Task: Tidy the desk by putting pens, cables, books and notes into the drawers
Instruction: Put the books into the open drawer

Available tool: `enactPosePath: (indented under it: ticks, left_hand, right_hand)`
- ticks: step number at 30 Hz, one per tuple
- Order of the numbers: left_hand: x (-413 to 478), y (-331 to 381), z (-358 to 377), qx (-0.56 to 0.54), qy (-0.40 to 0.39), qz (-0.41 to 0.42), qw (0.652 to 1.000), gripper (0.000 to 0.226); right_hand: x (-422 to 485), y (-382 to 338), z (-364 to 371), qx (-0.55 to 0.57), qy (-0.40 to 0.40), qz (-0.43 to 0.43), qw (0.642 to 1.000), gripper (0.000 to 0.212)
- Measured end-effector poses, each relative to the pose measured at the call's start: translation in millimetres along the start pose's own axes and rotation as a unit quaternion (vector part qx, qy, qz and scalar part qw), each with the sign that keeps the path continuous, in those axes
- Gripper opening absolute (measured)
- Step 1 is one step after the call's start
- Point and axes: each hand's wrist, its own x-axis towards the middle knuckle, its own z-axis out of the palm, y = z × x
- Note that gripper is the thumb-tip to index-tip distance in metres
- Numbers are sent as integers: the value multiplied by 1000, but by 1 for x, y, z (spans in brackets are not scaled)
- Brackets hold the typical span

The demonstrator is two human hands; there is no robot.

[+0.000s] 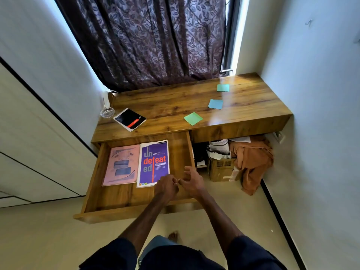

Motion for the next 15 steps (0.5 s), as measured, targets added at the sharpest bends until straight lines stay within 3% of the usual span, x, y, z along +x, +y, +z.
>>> enactPosePath:
  ticks: [4,9,11,15]
  left_hand:
    - [25,-36,-17,-3,-6,-28,1000,42]
    - [85,-89,-38,-30,-21,-32,999,23]
    - [116,-113,-48,-37,-18,-30,999,15]
    - [179,-168,-57,-54,-15,-30,998,14]
  right_hand:
    - [29,-15,27,5,-25,-1,1000,61]
    - [85,-39,66,2,7,8,1000,47]
    - [121,-40,93,8,6,1,1000,52]
    - [181,-34,142,-40,7,-15,999,39]
